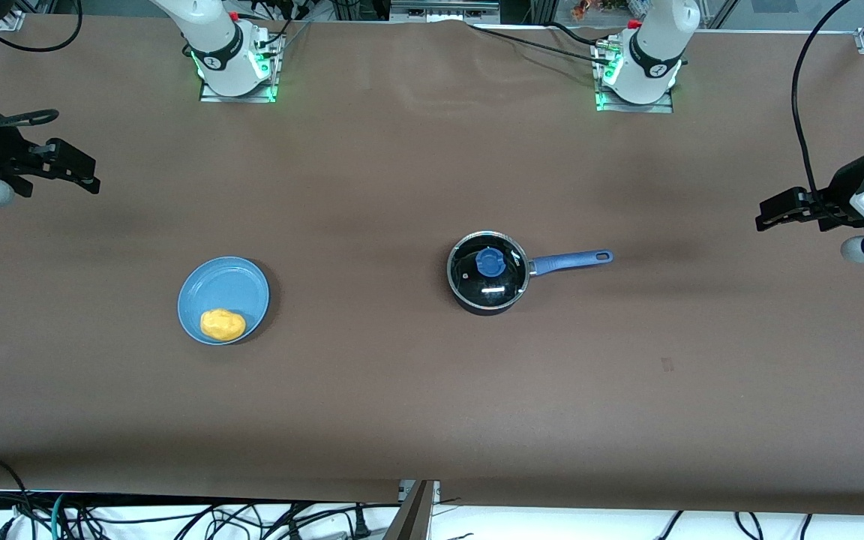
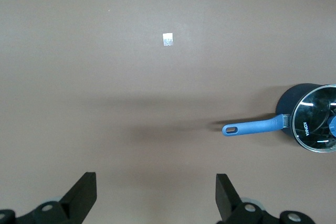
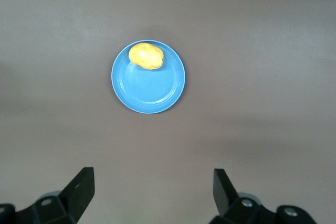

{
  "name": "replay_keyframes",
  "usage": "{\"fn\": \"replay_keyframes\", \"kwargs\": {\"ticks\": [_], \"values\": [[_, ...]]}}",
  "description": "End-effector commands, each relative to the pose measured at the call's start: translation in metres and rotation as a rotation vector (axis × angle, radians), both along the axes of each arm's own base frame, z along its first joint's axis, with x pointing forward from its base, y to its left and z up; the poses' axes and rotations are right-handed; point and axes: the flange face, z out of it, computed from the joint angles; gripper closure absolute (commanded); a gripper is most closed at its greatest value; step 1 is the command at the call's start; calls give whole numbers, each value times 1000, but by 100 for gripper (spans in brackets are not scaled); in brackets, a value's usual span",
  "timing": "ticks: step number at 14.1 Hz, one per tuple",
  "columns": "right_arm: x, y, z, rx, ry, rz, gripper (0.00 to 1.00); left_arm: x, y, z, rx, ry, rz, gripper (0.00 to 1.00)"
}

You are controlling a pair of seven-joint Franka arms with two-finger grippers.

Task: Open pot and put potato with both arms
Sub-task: 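Reach the left gripper to the lid knob while the right gripper reaches the plate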

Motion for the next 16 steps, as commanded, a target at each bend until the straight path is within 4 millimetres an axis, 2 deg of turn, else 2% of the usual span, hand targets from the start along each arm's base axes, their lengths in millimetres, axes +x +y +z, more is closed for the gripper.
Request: {"fn": "replay_keyframes", "kwargs": {"ticks": [1,4,6,8,12,15,16], "values": [[3,1,5,7,-7,-4,0,-9,-1,5,14,2,0,0],[3,1,5,8,-7,-4,0,-7,-10,4,9,-2,-5,0],[3,3,5,20,-6,-4,0,-3,-19,-4,-21,9,1,0],[3,3,4,20,-5,-3,0,8,-51,-20,-81,0,80,0],[5,3,-1,20,4,-3,0,27,-170,-65,-98,-45,222,0],[8,7,-3,21,0,6,0,33,-251,-117,-73,-86,266,0],[15,8,-13,25,4,9,0,30,-275,-134,-44,-104,261,0]]}}
